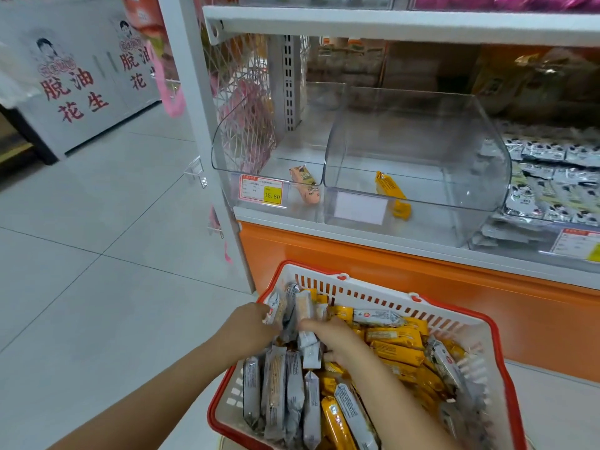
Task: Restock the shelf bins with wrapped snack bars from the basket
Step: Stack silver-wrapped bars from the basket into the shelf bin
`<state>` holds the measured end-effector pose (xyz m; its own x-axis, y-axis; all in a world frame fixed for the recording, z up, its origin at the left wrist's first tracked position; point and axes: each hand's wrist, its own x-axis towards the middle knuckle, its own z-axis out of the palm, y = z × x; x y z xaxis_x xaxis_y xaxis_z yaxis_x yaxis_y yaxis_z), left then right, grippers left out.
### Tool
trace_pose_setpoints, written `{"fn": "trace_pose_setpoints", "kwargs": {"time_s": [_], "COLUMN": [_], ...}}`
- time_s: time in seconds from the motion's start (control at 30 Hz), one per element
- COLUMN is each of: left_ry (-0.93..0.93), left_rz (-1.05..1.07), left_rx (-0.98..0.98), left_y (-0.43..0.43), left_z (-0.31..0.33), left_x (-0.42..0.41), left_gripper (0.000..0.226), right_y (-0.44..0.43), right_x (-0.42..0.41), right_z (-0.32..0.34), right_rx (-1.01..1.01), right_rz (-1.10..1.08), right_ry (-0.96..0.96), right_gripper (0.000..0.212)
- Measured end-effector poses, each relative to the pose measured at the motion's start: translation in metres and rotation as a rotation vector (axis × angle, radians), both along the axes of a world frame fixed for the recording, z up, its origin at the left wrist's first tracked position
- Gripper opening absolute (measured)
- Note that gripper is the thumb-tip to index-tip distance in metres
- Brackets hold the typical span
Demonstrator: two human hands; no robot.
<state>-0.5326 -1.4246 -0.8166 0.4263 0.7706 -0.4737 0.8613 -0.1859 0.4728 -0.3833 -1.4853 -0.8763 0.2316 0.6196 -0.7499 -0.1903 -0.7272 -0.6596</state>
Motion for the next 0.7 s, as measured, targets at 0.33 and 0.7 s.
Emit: {"fn": "trace_pose_setpoints", "kwargs": {"time_s": [0.33, 0.7], "left_ry": [-0.648, -0.872], "left_rz": [0.172, 0.116], "left_rx": [-0.525, -0.778], "left_y": [-0.025, -0.036], "left_z": [0.050, 0.085], "left_x": [0.041, 0.070], "left_gripper": [0.019, 0.048], "right_y": [-0.062, -0.106], "right_x": [0.011, 0.063], "right_z": [0.070, 0.110], "right_rx": [0.523, 0.673], "right_rz": [0.059, -0.142], "right_ry": [-0.288, -0.447], "right_gripper": [0.058, 0.050]}}
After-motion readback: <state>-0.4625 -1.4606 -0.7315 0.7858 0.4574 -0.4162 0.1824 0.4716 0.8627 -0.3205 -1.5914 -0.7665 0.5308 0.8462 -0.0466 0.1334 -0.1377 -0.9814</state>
